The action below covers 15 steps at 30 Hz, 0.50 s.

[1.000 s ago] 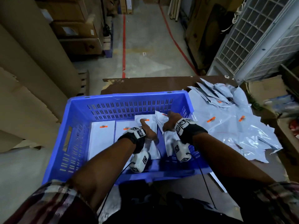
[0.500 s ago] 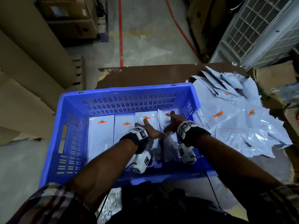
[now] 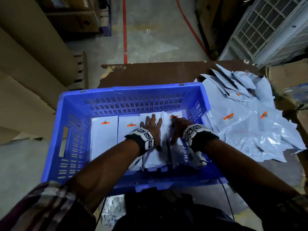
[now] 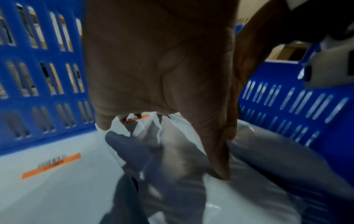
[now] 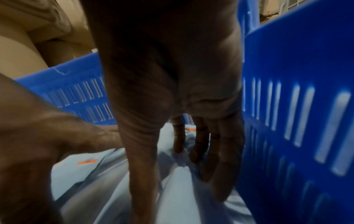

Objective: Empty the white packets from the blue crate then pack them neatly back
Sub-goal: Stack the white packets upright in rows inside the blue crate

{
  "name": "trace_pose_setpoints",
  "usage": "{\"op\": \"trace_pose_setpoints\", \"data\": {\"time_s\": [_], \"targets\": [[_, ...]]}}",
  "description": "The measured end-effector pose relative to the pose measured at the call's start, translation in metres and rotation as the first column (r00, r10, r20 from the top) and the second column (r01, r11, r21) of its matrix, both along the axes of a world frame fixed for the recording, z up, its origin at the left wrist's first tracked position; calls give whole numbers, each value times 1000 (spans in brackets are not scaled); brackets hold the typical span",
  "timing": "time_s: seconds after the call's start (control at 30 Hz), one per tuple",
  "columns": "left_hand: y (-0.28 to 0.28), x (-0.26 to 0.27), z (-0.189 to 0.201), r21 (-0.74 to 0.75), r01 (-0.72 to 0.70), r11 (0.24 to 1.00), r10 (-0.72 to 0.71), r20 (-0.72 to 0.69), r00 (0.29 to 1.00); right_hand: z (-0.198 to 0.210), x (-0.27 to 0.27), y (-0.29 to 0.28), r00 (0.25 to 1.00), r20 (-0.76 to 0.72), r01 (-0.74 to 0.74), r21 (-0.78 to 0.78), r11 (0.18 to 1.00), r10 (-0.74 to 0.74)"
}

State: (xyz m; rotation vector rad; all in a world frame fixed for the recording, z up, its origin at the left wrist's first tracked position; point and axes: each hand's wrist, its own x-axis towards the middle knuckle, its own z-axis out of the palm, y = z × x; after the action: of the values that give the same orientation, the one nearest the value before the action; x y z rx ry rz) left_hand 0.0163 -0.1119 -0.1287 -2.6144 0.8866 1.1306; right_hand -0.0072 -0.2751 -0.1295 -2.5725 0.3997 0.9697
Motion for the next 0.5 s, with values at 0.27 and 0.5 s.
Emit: {"op": "trace_pose_setpoints", "data": {"time_s": [0.27, 0.5], "targets": [[0, -15, -9, 77, 34, 996, -37, 44, 998, -11, -2, -1, 992, 64, 109, -18, 994, -108], [-2, -17, -4, 87, 43, 995, -53, 111, 992, 12, -1, -5, 999, 44, 20, 3, 1000, -20]]}}
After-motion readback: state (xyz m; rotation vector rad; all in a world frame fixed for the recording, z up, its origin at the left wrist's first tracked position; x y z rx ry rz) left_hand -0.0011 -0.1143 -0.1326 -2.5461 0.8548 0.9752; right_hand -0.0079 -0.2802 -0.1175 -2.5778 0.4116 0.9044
